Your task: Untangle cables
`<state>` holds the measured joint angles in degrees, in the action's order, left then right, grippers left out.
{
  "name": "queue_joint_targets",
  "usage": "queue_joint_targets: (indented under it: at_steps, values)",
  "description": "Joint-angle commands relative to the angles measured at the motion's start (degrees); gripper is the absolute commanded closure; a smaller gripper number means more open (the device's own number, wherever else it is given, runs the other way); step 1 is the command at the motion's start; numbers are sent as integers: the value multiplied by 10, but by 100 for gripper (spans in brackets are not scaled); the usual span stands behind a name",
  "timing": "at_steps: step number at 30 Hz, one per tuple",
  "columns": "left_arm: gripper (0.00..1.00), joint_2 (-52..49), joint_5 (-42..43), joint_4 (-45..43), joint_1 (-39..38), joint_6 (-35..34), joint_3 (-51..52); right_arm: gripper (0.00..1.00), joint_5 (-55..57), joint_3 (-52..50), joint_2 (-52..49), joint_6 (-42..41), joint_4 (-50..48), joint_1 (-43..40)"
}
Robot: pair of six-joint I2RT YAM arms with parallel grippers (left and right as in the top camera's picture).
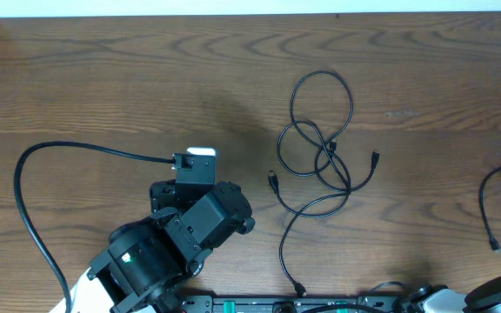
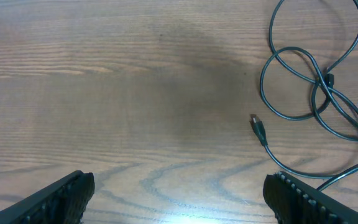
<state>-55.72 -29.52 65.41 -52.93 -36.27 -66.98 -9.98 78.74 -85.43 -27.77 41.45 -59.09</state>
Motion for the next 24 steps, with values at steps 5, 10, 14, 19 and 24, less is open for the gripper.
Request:
queue_joint_targets:
  at_steps: [5, 10, 14, 19, 24]
  values:
    - [9, 4, -10, 2, 2, -11, -15, 99, -27, -26, 0, 68, -34, -3]
    - [9, 4, -10, 1, 2, -11, -15, 99, -27, -36, 0, 101, -37, -3]
    - [9, 4, -10, 1, 2, -11, -15, 57, -26, -38, 0, 100, -30, -3]
    - [9, 4, -10, 1, 2, -11, -15, 1, -26, -38, 0, 100, -17, -3]
    - [9, 4, -10, 1, 2, -11, -15, 1, -26, -38, 0, 94, 2, -3]
